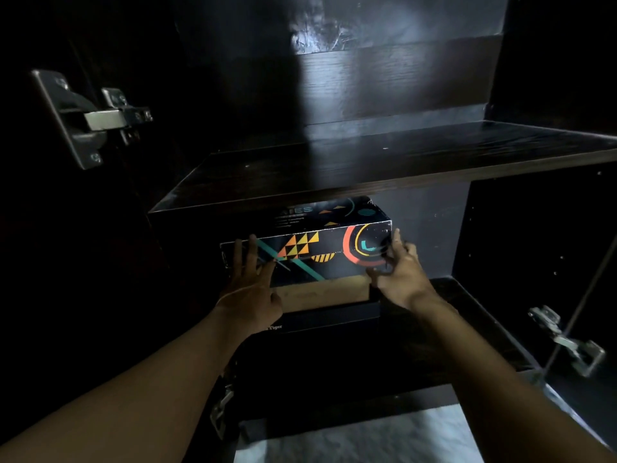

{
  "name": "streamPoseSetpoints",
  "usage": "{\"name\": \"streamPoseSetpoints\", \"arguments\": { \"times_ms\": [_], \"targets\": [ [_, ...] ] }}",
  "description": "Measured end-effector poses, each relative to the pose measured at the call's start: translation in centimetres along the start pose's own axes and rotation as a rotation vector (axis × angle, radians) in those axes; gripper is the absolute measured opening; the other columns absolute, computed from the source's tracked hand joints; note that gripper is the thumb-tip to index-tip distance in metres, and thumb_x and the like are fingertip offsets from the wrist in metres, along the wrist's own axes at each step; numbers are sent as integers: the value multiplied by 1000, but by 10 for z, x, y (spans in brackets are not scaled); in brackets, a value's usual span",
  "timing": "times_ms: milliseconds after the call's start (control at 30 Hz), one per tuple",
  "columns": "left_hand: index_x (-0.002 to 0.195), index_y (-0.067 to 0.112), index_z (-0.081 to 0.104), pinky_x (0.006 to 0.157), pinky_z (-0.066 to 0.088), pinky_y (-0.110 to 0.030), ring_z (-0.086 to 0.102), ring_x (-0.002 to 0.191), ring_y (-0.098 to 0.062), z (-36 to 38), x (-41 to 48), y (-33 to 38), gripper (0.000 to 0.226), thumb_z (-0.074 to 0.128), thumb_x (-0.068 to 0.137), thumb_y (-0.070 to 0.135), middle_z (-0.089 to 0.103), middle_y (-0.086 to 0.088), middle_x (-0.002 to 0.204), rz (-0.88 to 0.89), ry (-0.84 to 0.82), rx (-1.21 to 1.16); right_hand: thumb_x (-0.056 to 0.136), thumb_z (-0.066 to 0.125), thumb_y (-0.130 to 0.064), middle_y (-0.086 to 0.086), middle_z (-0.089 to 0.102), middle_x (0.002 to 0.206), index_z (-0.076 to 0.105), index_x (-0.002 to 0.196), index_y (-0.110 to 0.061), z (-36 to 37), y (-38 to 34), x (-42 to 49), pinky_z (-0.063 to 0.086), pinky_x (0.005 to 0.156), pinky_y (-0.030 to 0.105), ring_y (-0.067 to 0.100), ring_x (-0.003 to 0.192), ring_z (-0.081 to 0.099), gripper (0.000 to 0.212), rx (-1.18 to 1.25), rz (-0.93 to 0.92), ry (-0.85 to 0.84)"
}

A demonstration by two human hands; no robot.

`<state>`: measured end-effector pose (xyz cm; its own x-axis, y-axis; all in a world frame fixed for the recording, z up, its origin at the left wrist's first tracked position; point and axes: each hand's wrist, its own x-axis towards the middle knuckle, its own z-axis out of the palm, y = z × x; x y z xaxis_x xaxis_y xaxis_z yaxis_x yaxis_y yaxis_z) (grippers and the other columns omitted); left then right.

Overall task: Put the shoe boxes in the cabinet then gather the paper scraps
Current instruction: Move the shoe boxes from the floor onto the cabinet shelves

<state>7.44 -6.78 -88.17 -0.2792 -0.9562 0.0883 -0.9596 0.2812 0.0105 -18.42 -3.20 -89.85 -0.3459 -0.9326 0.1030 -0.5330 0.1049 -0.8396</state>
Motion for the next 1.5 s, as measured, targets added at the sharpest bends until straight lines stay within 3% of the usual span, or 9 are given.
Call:
{"name": "streamPoseSetpoints", "arguments": {
  "times_ms": [167, 267, 433, 633, 833, 1000, 1133, 1333, 1500],
  "targets": [
    [148, 21, 28, 117, -6, -61, -18, 149, -30, -20, -4, 23, 70, 54, 86, 42, -2, -16, 162, -40, 125, -30, 86, 69, -33, -6, 60, 124, 54, 136, -31, -27, 3, -24, 45, 108, 41, 22, 126, 56, 52, 40, 45, 66],
    [135, 21, 48, 118, 13, -51, 10, 149, -31, -27, -12, 58, 55, 57, 84, 40, 31, -15, 151, -17, 281, -189, 81, 63, -47, 0, 66, 129, 56, 136, -24, -42, -2, -48, 47, 106, 42, 24, 120, 62, 59, 23, 56, 197],
    [83, 23, 67, 87, 53, -35, 67, 96, -24, -21, -41, 135, 6, 63, 82, 28, 73, -5, 97, 330, -65, -645, 80, 53, -50, 2, 66, 130, 57, 133, -29, -76, 6, -129, 46, 106, 41, 23, 121, 61, 57, -75, 106, 261],
    [76, 33, 70, 79, 54, -33, 68, 81, -17, -10, -118, 222, 13, 60, 83, 29, 73, 4, 82, 646, -284, -851, 95, 51, -39, -3, 61, 133, 56, 134, -30, -126, 42, -260, 50, 99, 42, 20, 117, 62, 40, -210, 210, 411],
    [95, 13, 72, 71, 52, -33, 67, 81, -27, -3, -212, 317, 15, 57, 92, 16, 73, -16, 94, 989, -462, -836, 98, 50, -36, -1, 62, 134, 57, 134, -23, -174, 67, -411, 50, 99, 41, 15, 115, 62, 39, -292, 414, 699],
    [85, 17, 67, 66, 44, -23, 55, 63, 4, -14, -305, 389, 11, 60, 93, 14, 66, -1, 80, 1225, -541, -890, 91, 50, -43, 2, 67, 123, 64, 125, -24, -208, 73, -518, 53, 92, 41, 19, 106, 66, 42, -390, 549, 874],
    [83, 23, 70, 81, 55, -41, 68, 81, -28, -15, -410, 443, 10, 63, 87, 30, 73, -11, 88, 1407, -793, -773, 96, 54, -33, 1, 64, 129, 63, 127, -23, -236, 83, -624, 51, 94, 37, 16, 111, 65, 34, -422, 736, 1052],
    [98, 20, 65, 49, 42, -16, 54, 62, -16, -3, -550, 502, 17, 56, 95, 34, 65, -6, 86, 1451, -979, -527, 86, 54, -38, 10, 62, 128, 64, 126, -23, -261, 119, -780, 47, 99, 42, 28, 121, 56, 44, -431, 1047, 1265],
    [136, 28, 43, 78, 47, -33, 56, 86, -15, 35, -652, 508, 49, 46, 95, 54, 57, 6, 102, 1221, -1230, -540, 77, 57, -53, 15, 49, 140, 51, 136, -29, -269, 153, -877, 35, 111, 51, 36, 132, 42, 64, -191, 1462, 1388]
  ]
}}
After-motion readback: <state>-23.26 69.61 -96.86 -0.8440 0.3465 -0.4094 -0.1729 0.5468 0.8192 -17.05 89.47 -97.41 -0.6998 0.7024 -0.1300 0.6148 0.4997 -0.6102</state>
